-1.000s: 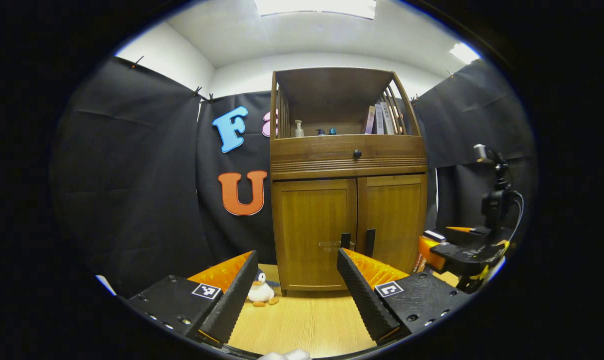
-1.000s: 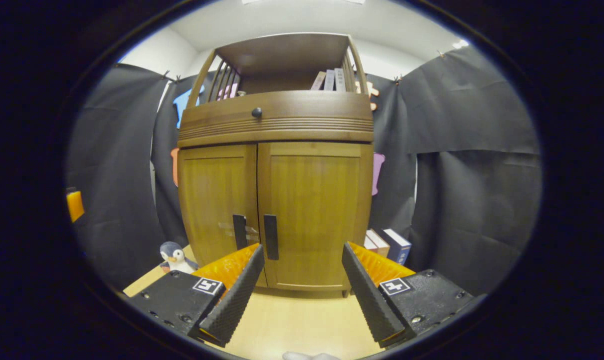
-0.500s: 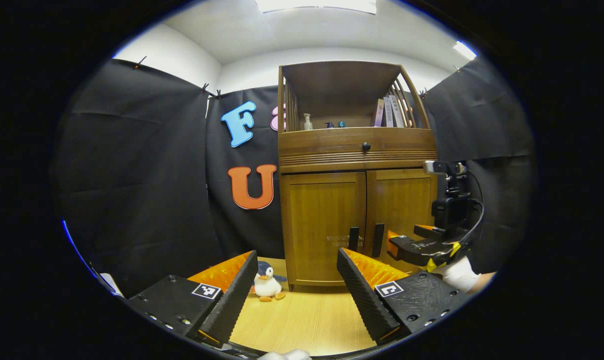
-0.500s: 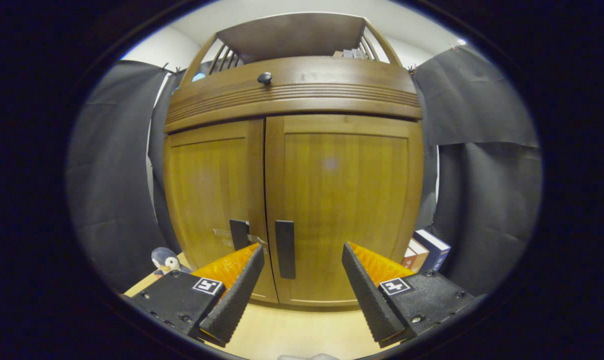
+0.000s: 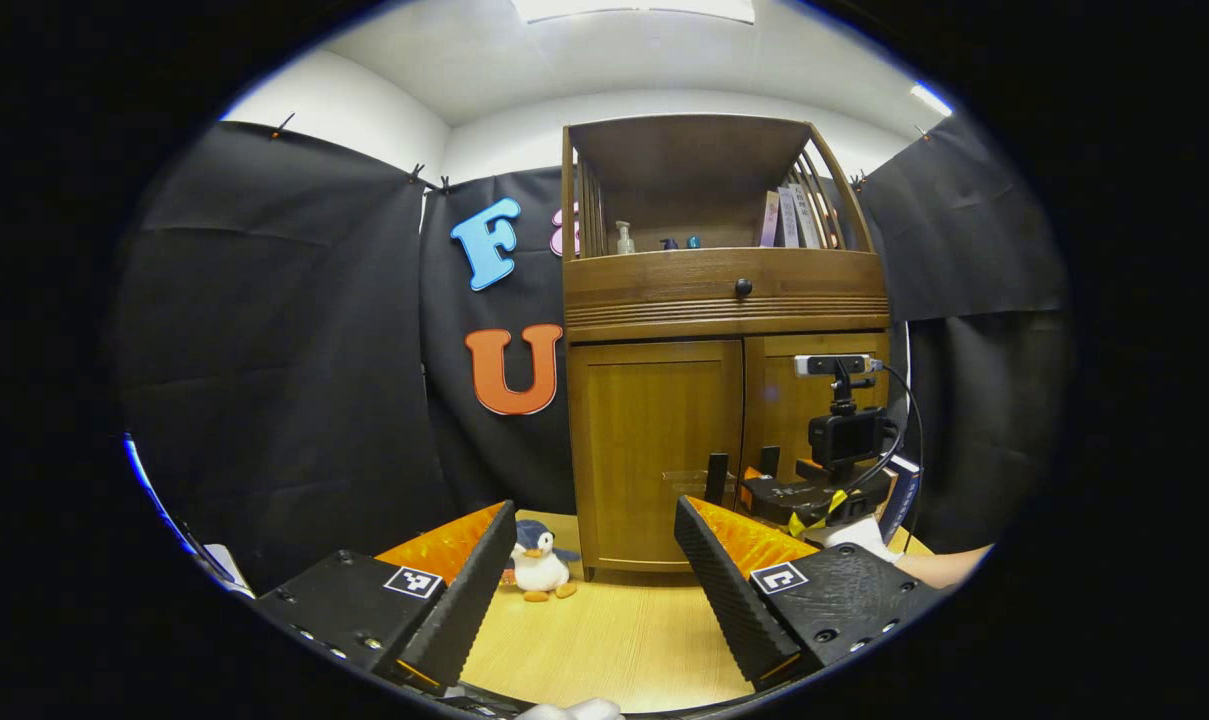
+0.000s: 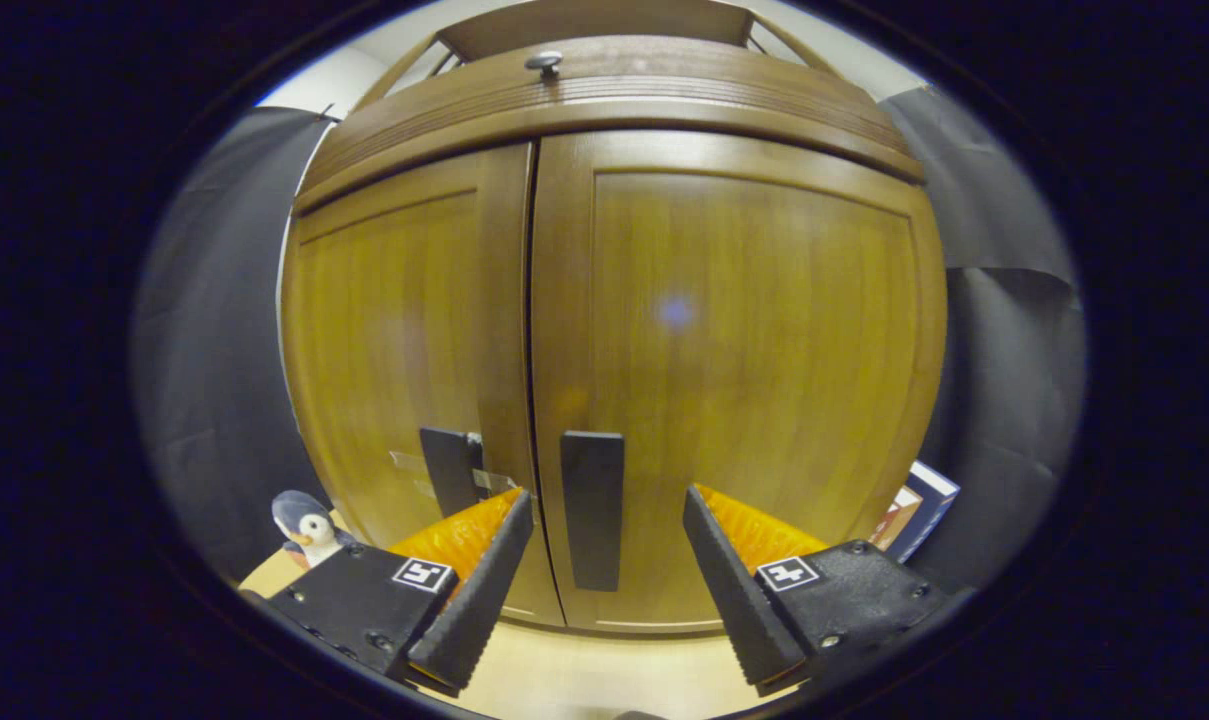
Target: Open the right door of the double-door shoe cabinet with the right hand, and open the left door with the left hand.
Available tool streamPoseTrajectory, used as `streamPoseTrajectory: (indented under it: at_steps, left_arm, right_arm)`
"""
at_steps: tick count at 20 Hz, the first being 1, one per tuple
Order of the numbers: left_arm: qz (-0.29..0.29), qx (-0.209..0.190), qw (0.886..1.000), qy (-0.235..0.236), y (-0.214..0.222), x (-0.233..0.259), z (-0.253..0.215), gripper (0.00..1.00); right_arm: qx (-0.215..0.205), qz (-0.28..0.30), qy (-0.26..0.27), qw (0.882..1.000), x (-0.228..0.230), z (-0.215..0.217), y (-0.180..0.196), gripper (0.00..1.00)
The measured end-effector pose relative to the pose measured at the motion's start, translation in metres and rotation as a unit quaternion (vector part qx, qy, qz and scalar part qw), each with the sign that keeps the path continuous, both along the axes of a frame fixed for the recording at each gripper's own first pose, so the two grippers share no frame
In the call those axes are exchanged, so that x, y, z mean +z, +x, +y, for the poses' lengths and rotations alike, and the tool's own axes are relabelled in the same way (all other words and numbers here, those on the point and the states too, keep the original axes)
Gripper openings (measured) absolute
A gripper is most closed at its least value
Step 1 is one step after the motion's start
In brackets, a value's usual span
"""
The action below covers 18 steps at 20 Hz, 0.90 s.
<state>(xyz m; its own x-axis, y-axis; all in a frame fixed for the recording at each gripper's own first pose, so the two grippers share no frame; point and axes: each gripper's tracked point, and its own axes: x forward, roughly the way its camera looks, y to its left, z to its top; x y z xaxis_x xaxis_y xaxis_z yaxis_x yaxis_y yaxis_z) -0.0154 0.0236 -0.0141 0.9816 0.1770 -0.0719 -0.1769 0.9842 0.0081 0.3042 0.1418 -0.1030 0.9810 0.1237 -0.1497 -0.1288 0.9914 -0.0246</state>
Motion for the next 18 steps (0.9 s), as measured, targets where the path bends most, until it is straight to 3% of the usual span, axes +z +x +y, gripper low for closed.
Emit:
streamPoseTrajectory:
  at_steps: [4, 5, 6, 7, 9, 10, 11, 13, 16, 18]
  left_arm:
    - [0.005, 0.008, 1.000, 0.000, 0.001, -0.002, 0.001, 0.96]
    - [0.006, 0.010, 1.000, 0.000, 0.001, -0.002, 0.002, 0.89]
    - [0.007, 0.012, 1.000, 0.000, 0.000, -0.002, 0.003, 0.89]
    - [0.007, 0.014, 1.000, 0.000, 0.000, -0.002, 0.004, 0.96]
    - [0.008, 0.016, 1.000, 0.001, 0.001, -0.002, 0.004, 0.96]
    - [0.009, 0.016, 1.000, 0.001, 0.000, -0.001, 0.004, 0.89]
    - [0.009, 0.016, 1.000, 0.001, 0.000, 0.000, 0.003, 1.00]
    - [0.008, 0.016, 1.000, 0.001, -0.002, 0.000, 0.003, 0.96]
    - [0.006, 0.015, 1.000, 0.000, -0.005, 0.001, 0.003, 1.00]
    - [0.005, 0.012, 1.000, -0.001, -0.008, 0.002, 0.001, 0.96]
  right_arm:
    - [-0.007, 0.013, 0.001, 1.000, -0.009, -0.005, 0.017, 0.85]
    - [-0.007, 0.016, 0.003, 1.000, -0.012, -0.004, 0.020, 0.83]
    - [-0.007, 0.019, 0.002, 1.000, -0.013, -0.004, 0.021, 0.78]
    - [-0.006, 0.018, 0.004, 1.000, -0.012, -0.003, 0.023, 0.75]
    - [-0.005, 0.022, 0.004, 1.000, -0.013, -0.001, 0.024, 0.70]
    - [-0.005, 0.023, 0.004, 1.000, -0.012, -0.001, 0.025, 0.66]
    - [-0.008, 0.022, 0.003, 1.000, -0.012, -0.001, 0.025, 0.65]
    - [-0.006, 0.022, 0.002, 1.000, -0.013, 0.002, 0.026, 0.61]
    - [-0.002, 0.029, 0.003, 1.000, -0.019, 0.008, 0.026, 0.46]
    - [-0.004, 0.023, -0.001, 1.000, -0.017, 0.007, 0.026, 0.38]
